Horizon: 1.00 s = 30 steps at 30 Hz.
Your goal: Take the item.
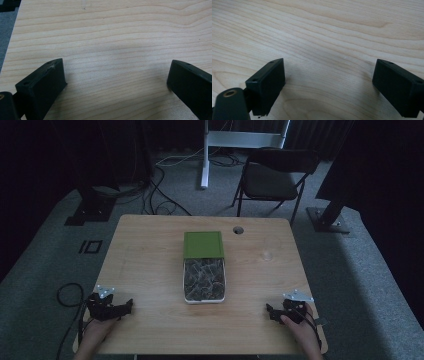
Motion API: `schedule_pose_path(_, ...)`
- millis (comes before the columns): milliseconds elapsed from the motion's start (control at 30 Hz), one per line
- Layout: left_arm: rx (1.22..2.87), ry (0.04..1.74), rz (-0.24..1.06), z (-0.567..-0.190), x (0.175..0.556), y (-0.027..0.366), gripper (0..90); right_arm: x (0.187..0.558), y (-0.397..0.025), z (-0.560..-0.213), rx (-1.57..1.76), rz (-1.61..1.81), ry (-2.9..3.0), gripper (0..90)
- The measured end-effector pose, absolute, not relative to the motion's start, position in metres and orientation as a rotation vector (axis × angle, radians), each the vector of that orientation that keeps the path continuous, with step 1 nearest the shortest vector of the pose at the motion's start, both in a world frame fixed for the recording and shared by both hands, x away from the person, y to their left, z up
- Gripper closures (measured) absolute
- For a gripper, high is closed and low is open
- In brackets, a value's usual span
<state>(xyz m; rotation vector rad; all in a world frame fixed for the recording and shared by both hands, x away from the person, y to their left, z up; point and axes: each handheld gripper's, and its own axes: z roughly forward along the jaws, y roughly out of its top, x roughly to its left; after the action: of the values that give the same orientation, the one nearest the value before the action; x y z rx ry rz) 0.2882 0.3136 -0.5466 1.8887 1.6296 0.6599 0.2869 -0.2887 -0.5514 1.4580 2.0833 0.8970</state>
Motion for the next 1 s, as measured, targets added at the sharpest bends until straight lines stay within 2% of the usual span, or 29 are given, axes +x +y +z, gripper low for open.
schedule_pose_path(1000, 1.887, 1.632, 0.662, -0.5467, 0.2874, 0.3149, 2.2, 0.2858, -0.2882, -0.5516, 1.454, 0.899, 2.085, 10.8)
